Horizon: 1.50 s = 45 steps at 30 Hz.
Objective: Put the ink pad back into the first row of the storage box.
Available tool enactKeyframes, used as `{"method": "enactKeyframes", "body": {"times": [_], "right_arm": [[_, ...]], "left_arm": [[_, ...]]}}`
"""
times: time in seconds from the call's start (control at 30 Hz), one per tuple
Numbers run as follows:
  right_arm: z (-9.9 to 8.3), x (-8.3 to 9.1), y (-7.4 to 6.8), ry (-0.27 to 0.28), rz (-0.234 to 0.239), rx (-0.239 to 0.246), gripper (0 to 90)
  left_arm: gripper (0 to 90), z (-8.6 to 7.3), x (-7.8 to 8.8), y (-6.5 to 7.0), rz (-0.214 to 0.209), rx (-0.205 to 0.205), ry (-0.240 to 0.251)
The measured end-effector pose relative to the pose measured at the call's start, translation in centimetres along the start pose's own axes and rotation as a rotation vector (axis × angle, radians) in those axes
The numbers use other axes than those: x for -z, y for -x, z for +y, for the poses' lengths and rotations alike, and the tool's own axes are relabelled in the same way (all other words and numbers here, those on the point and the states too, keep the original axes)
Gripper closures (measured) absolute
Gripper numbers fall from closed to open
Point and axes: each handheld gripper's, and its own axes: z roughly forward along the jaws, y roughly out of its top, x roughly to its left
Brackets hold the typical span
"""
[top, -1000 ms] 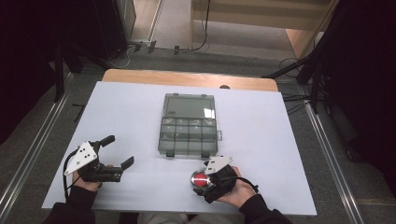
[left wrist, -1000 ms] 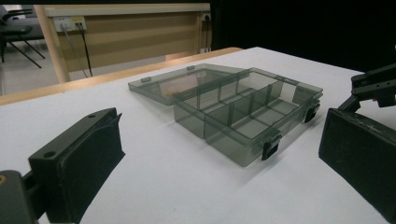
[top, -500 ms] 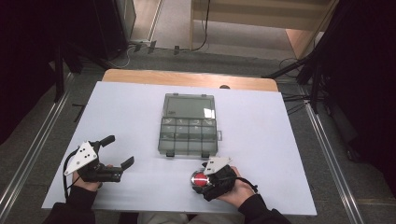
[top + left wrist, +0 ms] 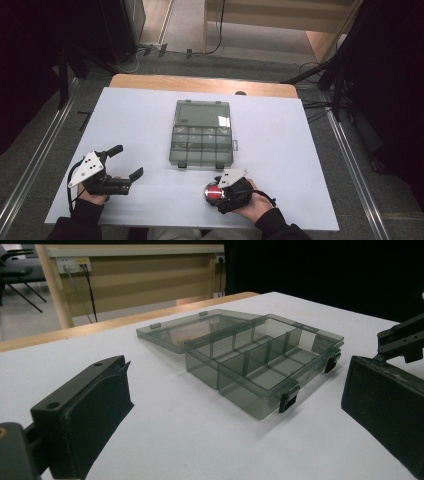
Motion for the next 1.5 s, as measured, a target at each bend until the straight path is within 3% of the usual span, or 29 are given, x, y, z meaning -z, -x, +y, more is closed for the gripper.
{"method": "enactKeyframes", "body": {"times": [0.87, 1.23, 1.5], "right_arm": [[0.2, 0.1, -0.1, -0.017, -0.005, -0.003, 31.0], [1.0, 1.5, 0.5, 0.039, -0.018, -0.023, 31.0], [3.1, 2.2, 1.7, 0.099, -0.040, -0.017, 31.0]], "left_arm": [[0.0, 0.0, 0.0, 0.0, -0.006, 0.001, -0.001], [0.0, 0.0, -0.1, 0.0, -0.005, 0.001, -0.002], [0.0, 0.0, 0.0, 0.0, -0.003, 0.000, 0.001]]}}
